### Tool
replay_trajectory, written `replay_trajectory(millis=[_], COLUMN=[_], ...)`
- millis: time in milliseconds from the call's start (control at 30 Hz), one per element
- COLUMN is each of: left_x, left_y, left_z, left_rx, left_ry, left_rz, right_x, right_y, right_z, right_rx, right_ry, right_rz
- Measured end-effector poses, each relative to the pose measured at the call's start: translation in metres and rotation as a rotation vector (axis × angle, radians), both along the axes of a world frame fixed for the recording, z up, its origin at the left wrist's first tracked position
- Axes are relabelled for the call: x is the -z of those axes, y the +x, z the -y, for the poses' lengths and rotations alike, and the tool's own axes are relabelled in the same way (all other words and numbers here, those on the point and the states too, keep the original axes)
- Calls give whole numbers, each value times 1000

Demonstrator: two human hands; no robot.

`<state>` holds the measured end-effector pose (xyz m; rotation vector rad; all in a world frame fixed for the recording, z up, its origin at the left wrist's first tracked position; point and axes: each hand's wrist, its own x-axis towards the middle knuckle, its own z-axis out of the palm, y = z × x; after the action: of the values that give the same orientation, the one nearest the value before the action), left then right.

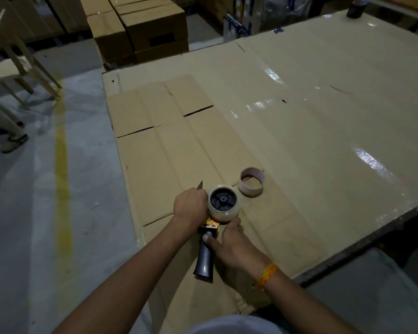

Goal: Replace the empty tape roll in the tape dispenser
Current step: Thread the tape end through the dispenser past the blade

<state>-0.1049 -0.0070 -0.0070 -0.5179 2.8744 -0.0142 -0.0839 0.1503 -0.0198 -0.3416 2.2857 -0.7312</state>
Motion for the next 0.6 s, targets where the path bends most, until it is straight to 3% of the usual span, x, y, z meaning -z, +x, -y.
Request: replay_trajectory(millis=[167,600], left_x=[1,1], left_y=[-2,-3], left_z=[3,14], left_rx=[52,106], left_ry=[-27,31], left_rz=[20,34], right_x=[7,25], right_y=[19,36], right_z=[-1,27], right_rx=[-158,132], right_ry=[25,-152], right_rz=[-71,30])
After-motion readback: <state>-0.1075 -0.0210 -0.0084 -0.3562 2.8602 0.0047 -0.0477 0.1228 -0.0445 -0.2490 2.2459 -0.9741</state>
